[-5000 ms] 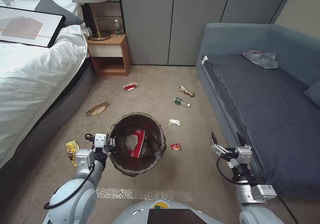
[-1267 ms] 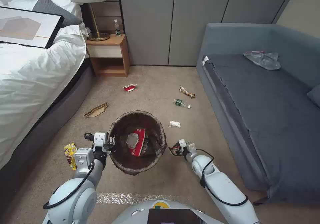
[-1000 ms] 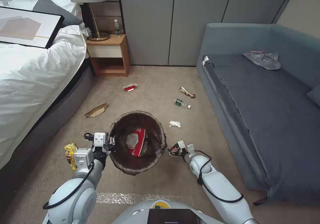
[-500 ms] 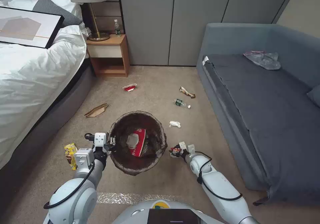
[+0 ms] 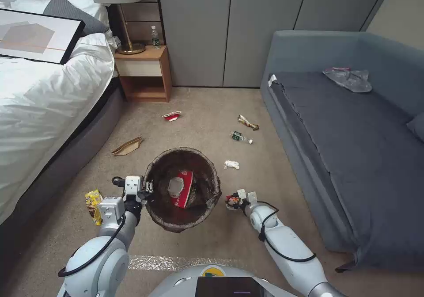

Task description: Pick up the trash bin, then pick up the garbage from the floor and place it into the trash bin.

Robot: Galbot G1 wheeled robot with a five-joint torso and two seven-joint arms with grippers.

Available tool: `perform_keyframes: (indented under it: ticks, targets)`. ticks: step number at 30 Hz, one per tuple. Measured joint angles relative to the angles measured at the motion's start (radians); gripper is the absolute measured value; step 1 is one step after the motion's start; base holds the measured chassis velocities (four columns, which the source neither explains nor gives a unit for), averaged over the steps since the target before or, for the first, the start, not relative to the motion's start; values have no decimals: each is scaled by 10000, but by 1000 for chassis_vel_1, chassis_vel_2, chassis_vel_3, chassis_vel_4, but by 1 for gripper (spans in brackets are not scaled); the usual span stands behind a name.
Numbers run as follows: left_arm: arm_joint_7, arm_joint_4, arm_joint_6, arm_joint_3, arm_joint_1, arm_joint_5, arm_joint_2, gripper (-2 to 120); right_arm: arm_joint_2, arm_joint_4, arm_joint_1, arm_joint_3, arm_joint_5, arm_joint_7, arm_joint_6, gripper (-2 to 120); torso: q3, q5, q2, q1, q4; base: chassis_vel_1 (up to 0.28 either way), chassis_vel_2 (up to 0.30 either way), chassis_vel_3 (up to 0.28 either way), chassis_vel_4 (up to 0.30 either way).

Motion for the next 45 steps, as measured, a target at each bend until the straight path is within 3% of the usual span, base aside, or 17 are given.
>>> perform_keyframes:
  ticks: [38,45]
  targets:
    - [44,5,-9,2,-26,6,-16,2,274,-618,104,54,-685,166,137,100,-1,-1,2,-1,-1,0,0,0,0]
    - [44,64,-15,9,-64,-8,-13,2,273,-586,32,60,-710,161,200,88,-1,-3,2,-1,-2,0,0,0,0]
